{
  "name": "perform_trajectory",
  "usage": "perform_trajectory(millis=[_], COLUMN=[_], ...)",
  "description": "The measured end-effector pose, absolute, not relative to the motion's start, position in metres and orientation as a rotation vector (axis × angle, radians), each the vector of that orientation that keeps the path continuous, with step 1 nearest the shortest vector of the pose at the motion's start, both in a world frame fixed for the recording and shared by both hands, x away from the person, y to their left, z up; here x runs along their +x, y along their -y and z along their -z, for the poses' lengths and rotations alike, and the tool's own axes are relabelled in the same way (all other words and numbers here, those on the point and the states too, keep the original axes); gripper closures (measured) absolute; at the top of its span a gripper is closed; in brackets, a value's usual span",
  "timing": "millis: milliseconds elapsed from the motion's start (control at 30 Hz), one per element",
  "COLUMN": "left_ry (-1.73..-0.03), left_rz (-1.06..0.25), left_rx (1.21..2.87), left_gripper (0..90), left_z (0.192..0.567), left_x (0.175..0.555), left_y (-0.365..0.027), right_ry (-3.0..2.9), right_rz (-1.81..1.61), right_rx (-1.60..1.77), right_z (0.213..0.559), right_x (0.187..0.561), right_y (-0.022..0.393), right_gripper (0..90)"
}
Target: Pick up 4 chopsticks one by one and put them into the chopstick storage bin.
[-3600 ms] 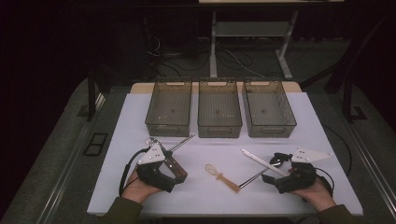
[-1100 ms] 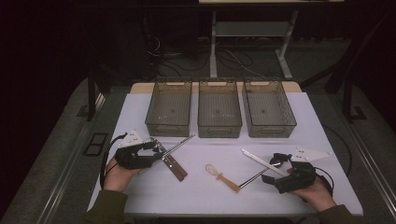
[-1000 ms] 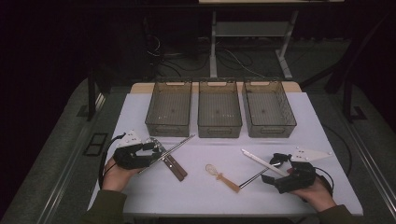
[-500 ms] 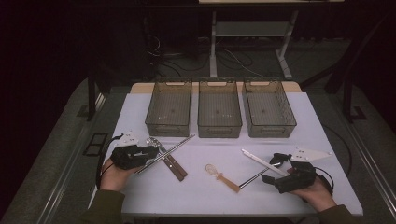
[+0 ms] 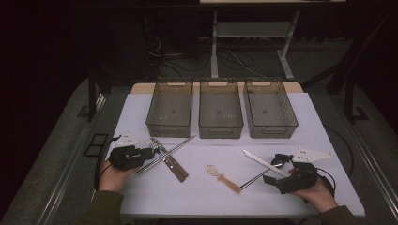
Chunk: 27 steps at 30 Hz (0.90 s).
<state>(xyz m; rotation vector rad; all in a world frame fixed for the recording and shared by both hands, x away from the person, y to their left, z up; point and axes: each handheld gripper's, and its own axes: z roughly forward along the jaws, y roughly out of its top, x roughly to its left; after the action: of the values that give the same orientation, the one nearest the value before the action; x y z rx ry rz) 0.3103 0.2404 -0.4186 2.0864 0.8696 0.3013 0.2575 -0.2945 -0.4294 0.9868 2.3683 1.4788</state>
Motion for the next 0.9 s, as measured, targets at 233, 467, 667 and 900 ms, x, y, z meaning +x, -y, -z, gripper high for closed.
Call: perform_trajectory(millis=[233,467,667,900], left_ry=[-0.864,-0.867,-0.870,-0.872], left_rz=[-0.284,-0.276,-0.266,-0.266], left_rx=[2.116,2.139,2.162,2.187], left_gripper=[76.2,77.4,79.0,79.0], left_z=[0.424,0.427,0.431,0.435], left_x=[0.312,0.315,0.317,0.320], left_y=[-0.238,-0.235,-0.232,-0.230], right_ry=[-2.372,-2.374,-2.376,-2.378], right_rz=[-1.473,-1.470,-1.467,-1.465], right_rx=[0.982,0.985,0.981,0.984], right_z=[0.429,0.430,0.430,0.430], right_x=[0.257,0.258,0.257,0.257], right_y=[0.294,0.294,0.294,0.293], right_gripper=[0.4,0.5,0.4,0.5])
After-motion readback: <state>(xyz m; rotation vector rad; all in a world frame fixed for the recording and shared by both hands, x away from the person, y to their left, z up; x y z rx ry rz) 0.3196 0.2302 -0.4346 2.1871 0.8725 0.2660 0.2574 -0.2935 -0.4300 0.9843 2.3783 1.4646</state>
